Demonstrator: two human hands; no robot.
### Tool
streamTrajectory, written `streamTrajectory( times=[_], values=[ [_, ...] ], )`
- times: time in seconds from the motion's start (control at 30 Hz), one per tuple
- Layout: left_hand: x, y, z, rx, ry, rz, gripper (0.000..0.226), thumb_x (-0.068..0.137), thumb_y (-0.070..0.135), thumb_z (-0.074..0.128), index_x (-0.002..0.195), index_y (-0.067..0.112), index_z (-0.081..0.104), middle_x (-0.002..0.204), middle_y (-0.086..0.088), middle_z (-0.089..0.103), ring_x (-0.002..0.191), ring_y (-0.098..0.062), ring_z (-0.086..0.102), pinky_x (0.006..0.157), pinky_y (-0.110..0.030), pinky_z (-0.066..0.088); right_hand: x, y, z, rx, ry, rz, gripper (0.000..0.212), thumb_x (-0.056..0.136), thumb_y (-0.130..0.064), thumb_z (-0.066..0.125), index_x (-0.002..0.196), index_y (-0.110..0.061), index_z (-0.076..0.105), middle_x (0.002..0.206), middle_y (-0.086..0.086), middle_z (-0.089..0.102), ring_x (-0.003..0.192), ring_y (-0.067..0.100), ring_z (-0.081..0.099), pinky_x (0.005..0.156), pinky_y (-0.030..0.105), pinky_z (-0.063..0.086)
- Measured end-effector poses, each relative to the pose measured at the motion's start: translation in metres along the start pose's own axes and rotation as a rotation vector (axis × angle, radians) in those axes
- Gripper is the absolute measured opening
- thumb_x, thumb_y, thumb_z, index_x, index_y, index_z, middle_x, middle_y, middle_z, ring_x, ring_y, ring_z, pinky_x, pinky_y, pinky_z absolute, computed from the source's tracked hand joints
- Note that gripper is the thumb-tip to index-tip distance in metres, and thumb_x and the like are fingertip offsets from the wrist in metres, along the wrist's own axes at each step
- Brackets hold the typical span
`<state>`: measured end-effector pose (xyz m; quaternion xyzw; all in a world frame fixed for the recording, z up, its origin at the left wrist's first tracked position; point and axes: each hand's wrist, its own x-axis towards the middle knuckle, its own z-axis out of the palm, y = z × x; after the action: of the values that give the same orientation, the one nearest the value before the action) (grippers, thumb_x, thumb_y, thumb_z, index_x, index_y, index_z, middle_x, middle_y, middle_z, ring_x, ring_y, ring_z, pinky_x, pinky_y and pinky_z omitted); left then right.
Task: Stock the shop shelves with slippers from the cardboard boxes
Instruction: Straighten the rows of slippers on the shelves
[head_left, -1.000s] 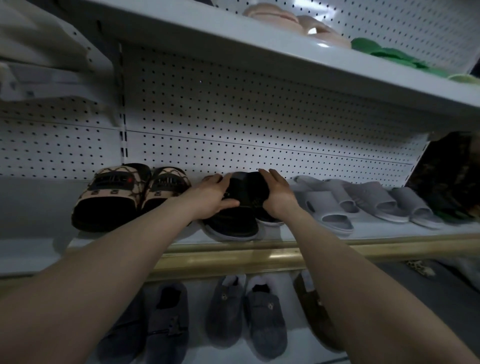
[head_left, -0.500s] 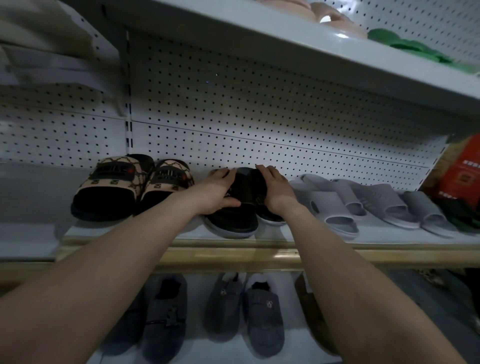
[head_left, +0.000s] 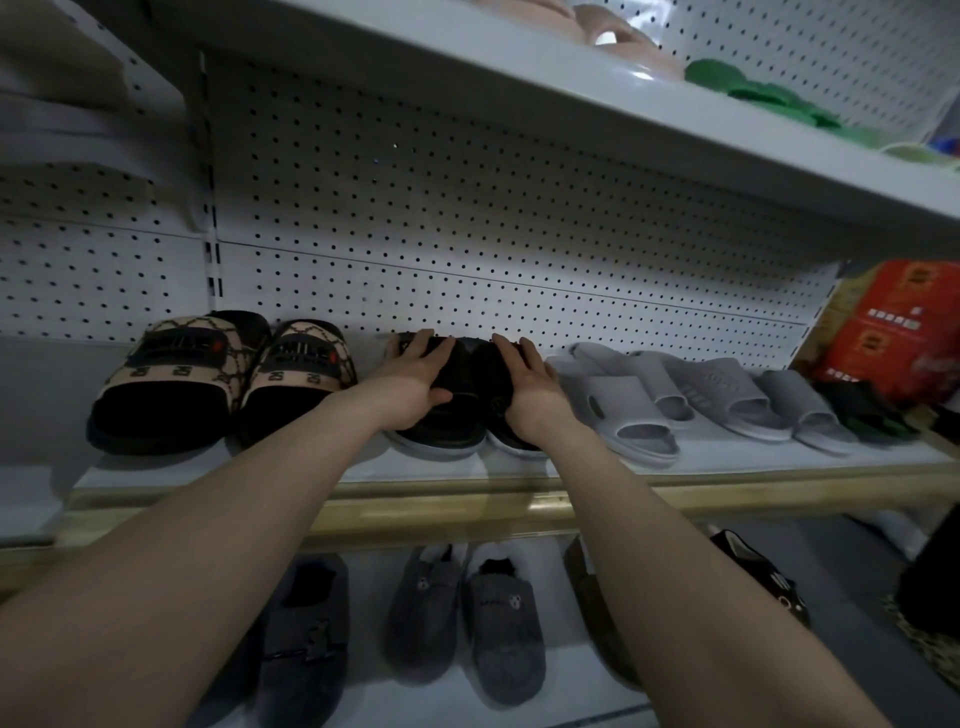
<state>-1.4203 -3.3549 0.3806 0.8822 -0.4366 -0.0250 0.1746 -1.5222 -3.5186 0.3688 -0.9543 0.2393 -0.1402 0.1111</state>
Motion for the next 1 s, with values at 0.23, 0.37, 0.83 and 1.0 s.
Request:
streamTrajectory(
  times=[0.23,0.37,0.83,1.0],
  values=[
    [0.007,-0.001,0.001,-0.021,0.017,0.001,0.072,0.1,0.031,0.048,0.154,0.034,0.001,0.163,0.005,-0.011,0.148,-0.033,-0.011,0.121,-0.047,0.008,-0.01,0.005,0.0,0.057,0.045,-0.007,0.084,0.091,-0.006,0.048,0.154,-0.041,0.007,0.164,-0.003,0.002,0.143,0.04,0.026,0.11,0.051,0.038],
    [0.004,-0.008,0.003,-0.032,0.025,0.032,0.073,0.098,0.048,0.046,0.154,0.035,0.001,0.162,0.007,-0.013,0.148,-0.032,-0.013,0.121,-0.048,0.009,-0.01,0.002,-0.001,0.089,0.031,0.018,0.082,0.09,-0.011,0.048,0.154,-0.042,0.007,0.164,-0.004,0.002,0.144,0.04,0.024,0.111,0.053,0.035],
    [-0.003,0.004,0.011,-0.01,-0.028,-0.01,0.114,0.076,0.074,0.058,0.151,0.035,-0.017,0.157,0.0,-0.031,0.141,-0.04,-0.029,0.119,-0.058,0.006,-0.025,-0.007,-0.004,0.185,-0.014,0.053,0.081,0.081,-0.05,0.043,0.152,-0.049,0.005,0.165,-0.008,-0.005,0.15,0.03,-0.002,0.118,0.057,0.012],
    [0.006,0.002,0.012,-0.002,-0.017,-0.021,0.114,0.075,0.073,0.06,0.152,0.035,-0.015,0.158,0.001,-0.028,0.142,-0.039,-0.027,0.119,-0.057,0.01,-0.019,-0.007,-0.003,0.181,0.007,0.065,0.078,0.088,-0.058,0.048,0.152,-0.049,0.006,0.165,-0.007,-0.003,0.15,0.029,0.002,0.118,0.055,0.014]
  ],
)
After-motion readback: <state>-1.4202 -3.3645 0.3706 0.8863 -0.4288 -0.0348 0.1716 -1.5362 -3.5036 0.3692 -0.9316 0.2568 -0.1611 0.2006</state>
